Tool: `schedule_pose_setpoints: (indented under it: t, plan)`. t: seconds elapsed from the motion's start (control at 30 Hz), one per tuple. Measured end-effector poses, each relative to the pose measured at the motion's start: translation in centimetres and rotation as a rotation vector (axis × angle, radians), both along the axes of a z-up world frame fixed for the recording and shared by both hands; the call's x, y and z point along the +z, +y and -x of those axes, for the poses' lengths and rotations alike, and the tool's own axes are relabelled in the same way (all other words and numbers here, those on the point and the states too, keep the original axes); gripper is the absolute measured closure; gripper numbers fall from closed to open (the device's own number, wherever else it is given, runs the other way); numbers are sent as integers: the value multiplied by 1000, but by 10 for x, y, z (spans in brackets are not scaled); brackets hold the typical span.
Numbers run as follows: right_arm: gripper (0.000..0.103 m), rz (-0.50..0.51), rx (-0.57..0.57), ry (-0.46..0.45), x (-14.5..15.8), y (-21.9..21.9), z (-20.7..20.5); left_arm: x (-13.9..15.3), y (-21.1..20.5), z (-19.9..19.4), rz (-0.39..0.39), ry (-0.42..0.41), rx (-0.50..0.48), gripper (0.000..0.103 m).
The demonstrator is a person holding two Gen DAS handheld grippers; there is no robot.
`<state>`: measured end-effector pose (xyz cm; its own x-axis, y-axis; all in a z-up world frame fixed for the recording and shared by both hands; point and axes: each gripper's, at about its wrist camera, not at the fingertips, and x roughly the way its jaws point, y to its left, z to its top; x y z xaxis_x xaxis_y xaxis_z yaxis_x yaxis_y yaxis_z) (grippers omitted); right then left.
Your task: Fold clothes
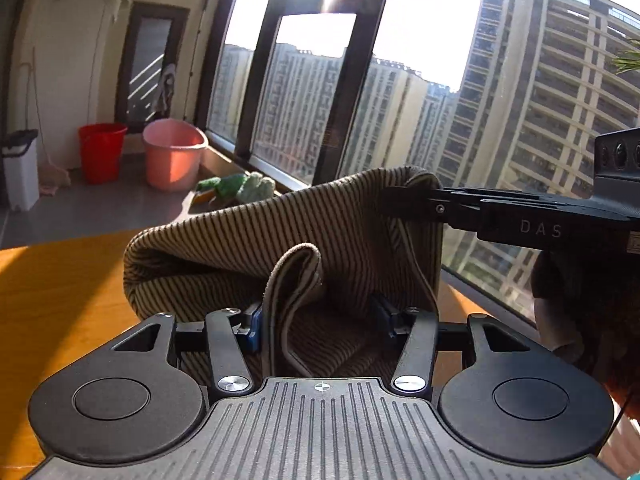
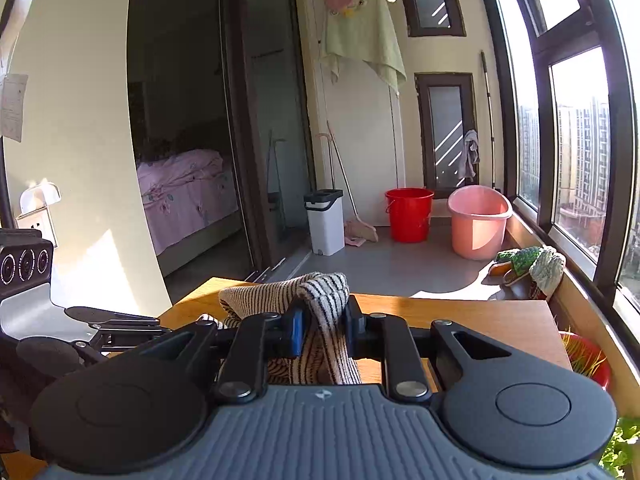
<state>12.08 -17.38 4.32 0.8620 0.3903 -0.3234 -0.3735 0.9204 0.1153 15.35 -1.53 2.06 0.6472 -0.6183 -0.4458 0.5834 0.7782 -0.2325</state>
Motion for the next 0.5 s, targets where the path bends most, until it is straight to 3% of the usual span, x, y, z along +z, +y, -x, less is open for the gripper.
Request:
schedule_pose_setpoints:
  t: [0.07,0.13,0.4,0.5]
  plan:
    - [85,1,-17,-8,-1,-2,-2,1,1,-14,52,32,24,78]
    - [85,-4,-28,-17,-3,-3,-5,3,10,-25,118,71,63,84]
    - [86,23,21,-59,-1,7,-1,-17,86,-27,225,174,275,87]
    - [86,30,33,-69,2,14,-1,-22,92,-32,232,200,274,87]
